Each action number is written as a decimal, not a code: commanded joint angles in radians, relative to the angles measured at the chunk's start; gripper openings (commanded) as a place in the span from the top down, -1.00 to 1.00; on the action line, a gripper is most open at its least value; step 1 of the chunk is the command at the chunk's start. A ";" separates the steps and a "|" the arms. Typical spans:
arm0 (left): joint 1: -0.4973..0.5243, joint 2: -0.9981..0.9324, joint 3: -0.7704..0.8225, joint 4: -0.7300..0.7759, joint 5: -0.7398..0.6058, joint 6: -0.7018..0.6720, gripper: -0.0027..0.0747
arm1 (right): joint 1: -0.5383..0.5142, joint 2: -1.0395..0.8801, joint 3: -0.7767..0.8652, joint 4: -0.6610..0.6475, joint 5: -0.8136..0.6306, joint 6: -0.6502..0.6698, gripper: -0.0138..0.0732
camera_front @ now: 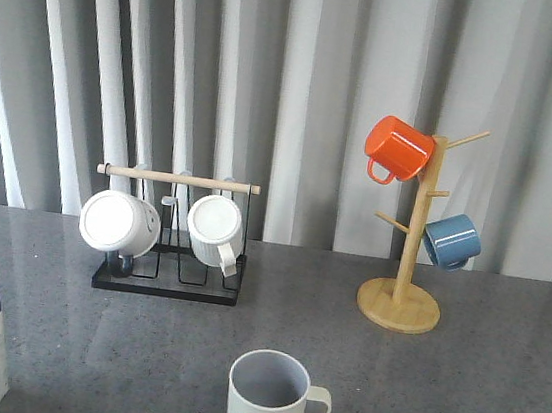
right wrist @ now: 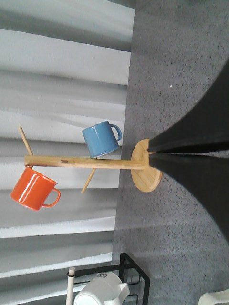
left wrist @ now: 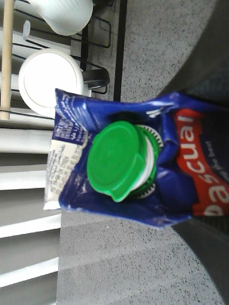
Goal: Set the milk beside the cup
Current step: 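Carry the milk carton with the left gripper toward the white mug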
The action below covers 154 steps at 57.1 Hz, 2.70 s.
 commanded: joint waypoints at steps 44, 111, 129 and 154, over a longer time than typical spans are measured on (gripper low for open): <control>-0.111 -0.207 -0.106 -0.855 -0.201 0.643 0.93 | -0.005 -0.003 -0.029 -0.004 -0.074 -0.003 0.70; -0.890 0.318 -0.475 -1.076 -0.676 0.767 0.93 | -0.005 -0.003 -0.029 -0.002 -0.074 -0.003 0.70; -0.922 0.342 -0.435 -1.062 -0.687 0.750 0.93 | -0.005 -0.003 -0.029 -0.002 -0.071 -0.003 0.70; -0.928 0.342 -0.355 -0.995 -0.702 0.579 0.93 | -0.005 -0.003 -0.029 -0.002 -0.071 -0.003 0.70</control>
